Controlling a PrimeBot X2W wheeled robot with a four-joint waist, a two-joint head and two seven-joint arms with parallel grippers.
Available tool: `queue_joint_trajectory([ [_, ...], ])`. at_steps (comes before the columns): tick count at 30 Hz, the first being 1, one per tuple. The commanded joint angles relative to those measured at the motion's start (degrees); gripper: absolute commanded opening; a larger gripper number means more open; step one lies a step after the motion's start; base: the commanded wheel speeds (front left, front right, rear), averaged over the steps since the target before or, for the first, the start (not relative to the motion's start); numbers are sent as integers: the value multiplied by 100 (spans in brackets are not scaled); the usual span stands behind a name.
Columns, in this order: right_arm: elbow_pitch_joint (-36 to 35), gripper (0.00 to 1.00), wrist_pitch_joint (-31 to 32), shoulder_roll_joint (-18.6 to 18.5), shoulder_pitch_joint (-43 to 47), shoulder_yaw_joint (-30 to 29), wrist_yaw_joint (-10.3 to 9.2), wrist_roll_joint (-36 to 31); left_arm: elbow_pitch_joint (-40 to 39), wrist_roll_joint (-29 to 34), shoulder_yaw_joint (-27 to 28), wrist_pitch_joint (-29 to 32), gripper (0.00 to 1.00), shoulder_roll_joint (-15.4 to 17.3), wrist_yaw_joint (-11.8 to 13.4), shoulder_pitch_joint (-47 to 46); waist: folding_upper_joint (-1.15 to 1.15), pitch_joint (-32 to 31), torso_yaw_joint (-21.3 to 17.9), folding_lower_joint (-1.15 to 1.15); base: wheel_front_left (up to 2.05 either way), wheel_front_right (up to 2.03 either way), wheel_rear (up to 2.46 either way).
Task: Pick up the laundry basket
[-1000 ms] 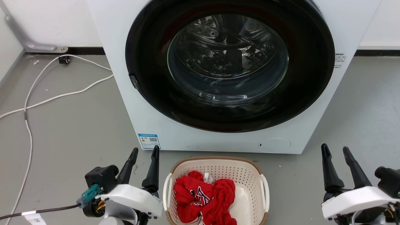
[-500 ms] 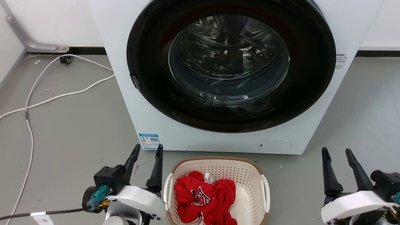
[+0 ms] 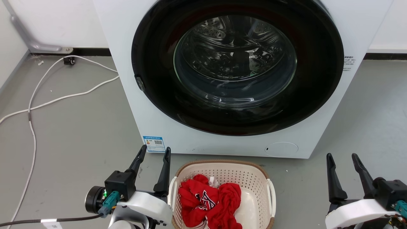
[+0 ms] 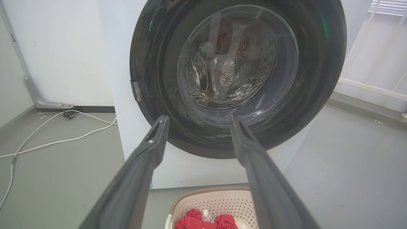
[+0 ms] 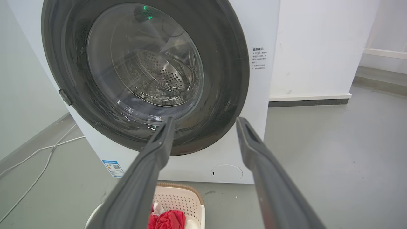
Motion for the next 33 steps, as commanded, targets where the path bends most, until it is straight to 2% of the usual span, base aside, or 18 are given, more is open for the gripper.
queue_joint_trajectory([
  [1,-3,100,-46,-20,51,-6,11,-80,-2,101,6,-48,100,-5,-29,-14,0,-1,-2,0,0,0,0],
  [22,223,100,-386,-18,37,23,6,-574,228,844,83,-268,100,-163,-165,-17,0,-10,35,0,0,0,0],
  [33,333,100,-428,-17,-34,16,6,-492,299,792,169,-264,100,-204,-193,-7,0,3,34,0,0,0,0],
])
